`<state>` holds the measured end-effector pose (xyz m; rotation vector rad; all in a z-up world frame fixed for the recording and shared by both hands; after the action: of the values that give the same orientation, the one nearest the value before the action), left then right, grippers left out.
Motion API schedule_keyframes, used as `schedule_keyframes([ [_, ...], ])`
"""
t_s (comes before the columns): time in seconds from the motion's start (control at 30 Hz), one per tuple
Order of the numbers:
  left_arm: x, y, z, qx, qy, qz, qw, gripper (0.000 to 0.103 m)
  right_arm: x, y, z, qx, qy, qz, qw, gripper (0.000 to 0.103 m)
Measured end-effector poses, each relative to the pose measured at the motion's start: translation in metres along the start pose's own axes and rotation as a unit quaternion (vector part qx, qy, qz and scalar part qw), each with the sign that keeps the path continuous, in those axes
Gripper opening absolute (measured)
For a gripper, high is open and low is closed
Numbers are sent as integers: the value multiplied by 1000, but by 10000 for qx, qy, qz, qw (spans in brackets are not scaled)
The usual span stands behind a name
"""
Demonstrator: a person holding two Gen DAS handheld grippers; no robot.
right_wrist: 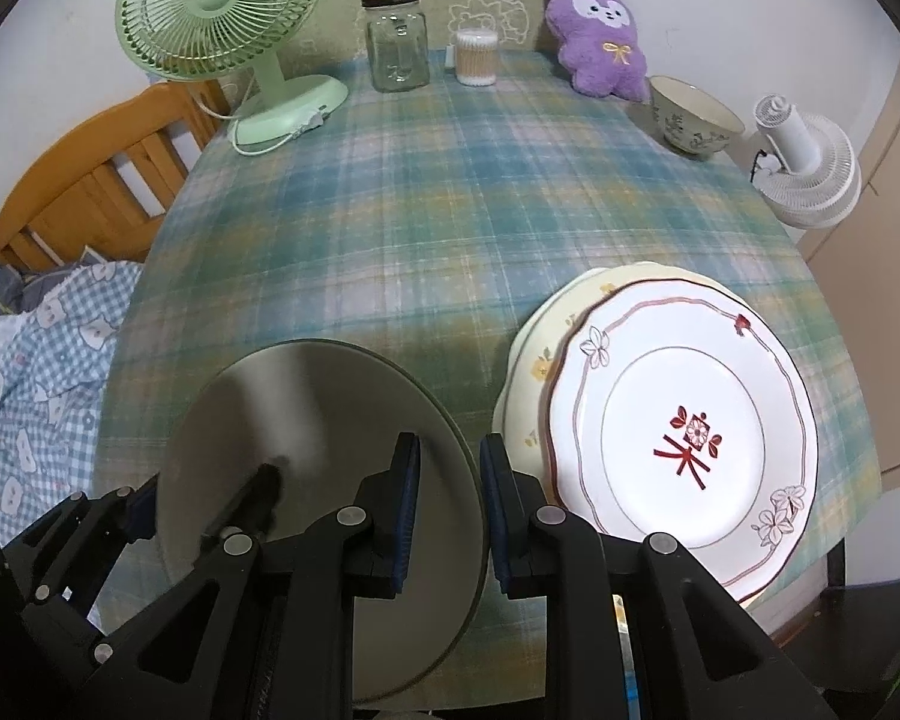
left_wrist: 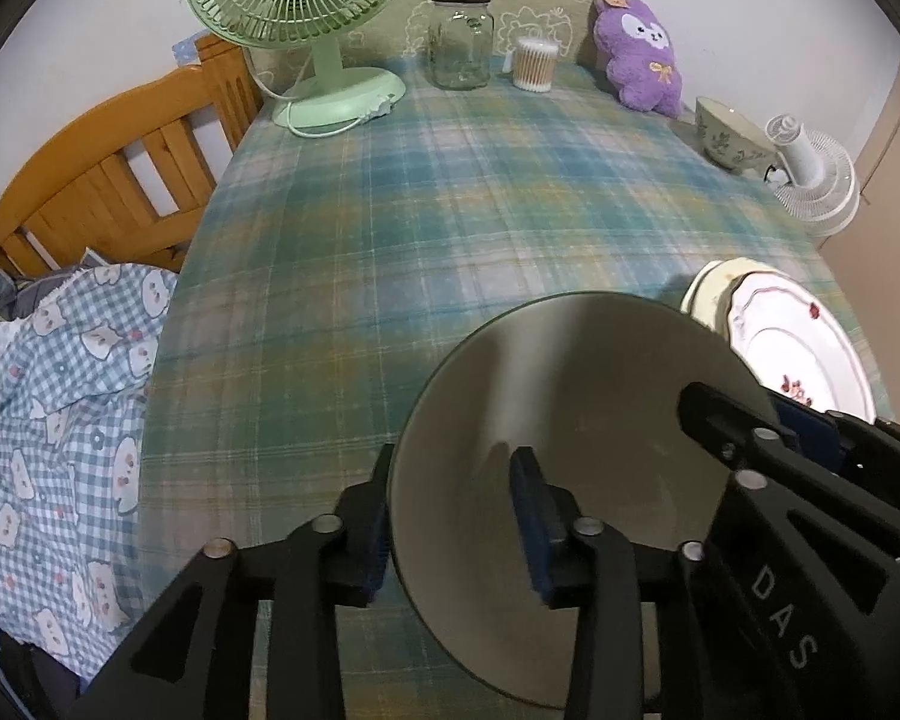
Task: Organize plates and bowls
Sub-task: 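Lower the grey dish beside the plate stack and open both grippers, then move both open grippers toward the grey bowl beside the purple plush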
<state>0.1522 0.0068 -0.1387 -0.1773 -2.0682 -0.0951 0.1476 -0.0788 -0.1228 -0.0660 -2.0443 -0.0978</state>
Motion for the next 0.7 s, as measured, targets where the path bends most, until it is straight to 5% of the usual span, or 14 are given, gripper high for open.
schedule_keyframes([
  [0.1, 11, -2, -8, -73, -103, -66, 9999, 54, 5, 0, -5, 63, -11, -52, 10000, 29],
  [0.23, 25, -4, -22, -76, -262, -67, 9996, 68, 20, 0, -17, 80, -230, -278, 9993, 68],
  [0.7, 57, -38, -76, 250, -699, -120, 9972, 80, 64, -32, -80, 490, -780, -461, 9947, 69],
])
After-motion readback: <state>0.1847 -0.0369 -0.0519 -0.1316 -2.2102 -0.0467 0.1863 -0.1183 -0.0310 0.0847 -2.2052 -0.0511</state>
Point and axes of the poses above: each gripper's, at about its wrist camera, not at the fingertips, and x roughly against the way its jaws point, y to its left, z to its underside, the point moved 8 cm from there along -x, roughly the way its jaws point, and after that the axes turned 3 degrees about -x, right-handed, at the moved point
